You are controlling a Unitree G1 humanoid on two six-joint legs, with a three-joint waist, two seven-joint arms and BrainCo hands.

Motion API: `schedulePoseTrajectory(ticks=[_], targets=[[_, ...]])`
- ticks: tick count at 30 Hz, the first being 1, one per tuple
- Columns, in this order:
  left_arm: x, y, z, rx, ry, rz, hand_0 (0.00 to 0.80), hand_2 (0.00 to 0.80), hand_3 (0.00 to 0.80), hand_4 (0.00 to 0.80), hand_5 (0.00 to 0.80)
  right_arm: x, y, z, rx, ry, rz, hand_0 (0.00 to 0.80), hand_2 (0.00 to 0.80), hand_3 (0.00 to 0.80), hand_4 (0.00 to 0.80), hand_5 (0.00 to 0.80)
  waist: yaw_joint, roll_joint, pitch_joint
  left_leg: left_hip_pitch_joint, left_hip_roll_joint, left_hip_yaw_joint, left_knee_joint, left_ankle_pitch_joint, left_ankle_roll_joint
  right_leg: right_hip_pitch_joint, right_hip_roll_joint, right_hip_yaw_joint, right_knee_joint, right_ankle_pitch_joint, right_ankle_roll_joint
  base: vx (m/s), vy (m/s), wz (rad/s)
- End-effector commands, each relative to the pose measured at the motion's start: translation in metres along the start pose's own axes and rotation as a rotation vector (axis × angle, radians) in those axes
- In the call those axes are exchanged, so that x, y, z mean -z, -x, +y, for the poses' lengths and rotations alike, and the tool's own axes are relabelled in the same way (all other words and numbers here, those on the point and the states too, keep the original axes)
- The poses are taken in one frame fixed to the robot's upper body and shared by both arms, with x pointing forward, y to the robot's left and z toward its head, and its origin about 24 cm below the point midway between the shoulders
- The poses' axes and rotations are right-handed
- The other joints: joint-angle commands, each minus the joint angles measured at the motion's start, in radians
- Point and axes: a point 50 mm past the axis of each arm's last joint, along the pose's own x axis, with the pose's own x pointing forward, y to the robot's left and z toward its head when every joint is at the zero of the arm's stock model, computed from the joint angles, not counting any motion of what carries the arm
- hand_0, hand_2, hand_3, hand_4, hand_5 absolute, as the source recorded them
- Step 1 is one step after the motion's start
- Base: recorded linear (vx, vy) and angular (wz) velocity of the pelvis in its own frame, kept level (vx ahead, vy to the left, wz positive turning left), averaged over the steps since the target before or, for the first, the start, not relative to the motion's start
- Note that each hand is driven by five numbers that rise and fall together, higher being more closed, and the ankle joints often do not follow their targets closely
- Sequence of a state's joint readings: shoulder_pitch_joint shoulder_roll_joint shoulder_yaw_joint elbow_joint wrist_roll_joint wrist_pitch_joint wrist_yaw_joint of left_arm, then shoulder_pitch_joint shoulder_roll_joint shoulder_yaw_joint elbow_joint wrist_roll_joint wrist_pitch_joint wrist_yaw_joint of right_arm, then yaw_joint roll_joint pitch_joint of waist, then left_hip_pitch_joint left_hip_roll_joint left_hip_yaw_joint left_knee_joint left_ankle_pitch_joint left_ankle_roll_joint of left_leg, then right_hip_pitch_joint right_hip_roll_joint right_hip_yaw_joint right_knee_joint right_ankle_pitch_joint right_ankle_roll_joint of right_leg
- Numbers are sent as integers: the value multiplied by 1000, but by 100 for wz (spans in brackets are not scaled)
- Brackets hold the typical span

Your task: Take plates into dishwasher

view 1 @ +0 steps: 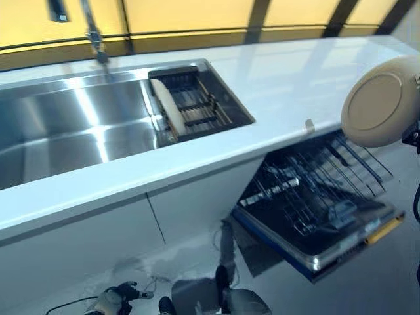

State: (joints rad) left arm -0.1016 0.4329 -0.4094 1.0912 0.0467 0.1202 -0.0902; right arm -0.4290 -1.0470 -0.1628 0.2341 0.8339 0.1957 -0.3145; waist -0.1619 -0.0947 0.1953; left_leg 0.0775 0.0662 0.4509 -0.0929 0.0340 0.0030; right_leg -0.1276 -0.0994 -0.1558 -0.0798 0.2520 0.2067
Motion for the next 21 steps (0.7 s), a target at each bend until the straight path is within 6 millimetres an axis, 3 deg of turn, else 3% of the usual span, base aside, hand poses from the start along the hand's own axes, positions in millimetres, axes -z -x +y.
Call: schedulePoseTrajectory(ticks=[1, 2, 5, 7, 10, 12, 16, 21], targets=[[1, 0, 11, -33, 35, 3, 0, 0, 0, 0, 0, -57, 1, -9, 27, -16, -270, 800, 800, 800, 800, 800, 17, -12, 12, 23, -18, -25, 6, -61, -3, 17, -129, -68, 90, -10, 15, -48, -28, -93], [0, 0, 11, -38, 47, -6, 0, 0, 0, 0, 0, -55, 2, -10, 34, 3, -271, 800, 800, 800, 800, 800, 25, -6, 14, 33, -9, -14, 8, -81, -6, 30, -132, -101, 102, -31, 28, -43, -36, -107], [-1, 1, 10, -54, 58, -20, 0, 0, 0, 0, 0, -49, 4, -11, 43, 56, -261, 800, 800, 800, 800, 800, 40, -9, 20, 28, 12, 36, 13, -72, -6, 38, -130, -174, 128, -62, 17, -52, -112, -91], [0, 1, 10, -62, 53, -19, 0, 0, 0, 0, 0, -41, 8, -12, 38, 75, -242, 800, 800, 800, 800, 800, 39, -12, 21, 26, 21, 52, 16, -69, -4, 41, -123, -185, 140, -85, 9, 14, -173, -89], [0, 1, 10, -59, 40, -23, 0, 0, 0, 0, 0, -23, 18, -18, 30, 123, -201, 800, 800, 800, 800, 800, 15, -8, 20, 18, 37, 22, 17, -56, -10, 59, -111, -115, 143, -132, -10, 82, -238, -52], [-4, 0, 9, -49, 11, -31, 0, 0, 0, 0, 0, -9, 26, -21, 23, 136, -168, 800, 800, 800, 800, 800, -9, 3, 18, 12, 46, -19, 14, -54, -17, 59, -102, -39, 144, -163, -17, 106, -228, 26], [-12, -1, 6, -41, 22, -51, 0, 0, 0, 0, 0, 8, 31, -11, -20, 181, -146, 800, 800, 800, 800, 800, -25, 16, 22, -7, 68, -16, 12, -16, -50, 59, -73, -20, 83, -155, -37, 31, -258, 29], [-31, -3, -7, -20, 29, -130, 0, 0, 0, 0, 0, 10, 27, 16, -68, 208, -150, 800, 800, 800, 800, 800, -22, 45, 54, -26, 91, -42, 11, 15, -86, 53, -42, -14, 67, -169, -75, 12, -234, 7]])
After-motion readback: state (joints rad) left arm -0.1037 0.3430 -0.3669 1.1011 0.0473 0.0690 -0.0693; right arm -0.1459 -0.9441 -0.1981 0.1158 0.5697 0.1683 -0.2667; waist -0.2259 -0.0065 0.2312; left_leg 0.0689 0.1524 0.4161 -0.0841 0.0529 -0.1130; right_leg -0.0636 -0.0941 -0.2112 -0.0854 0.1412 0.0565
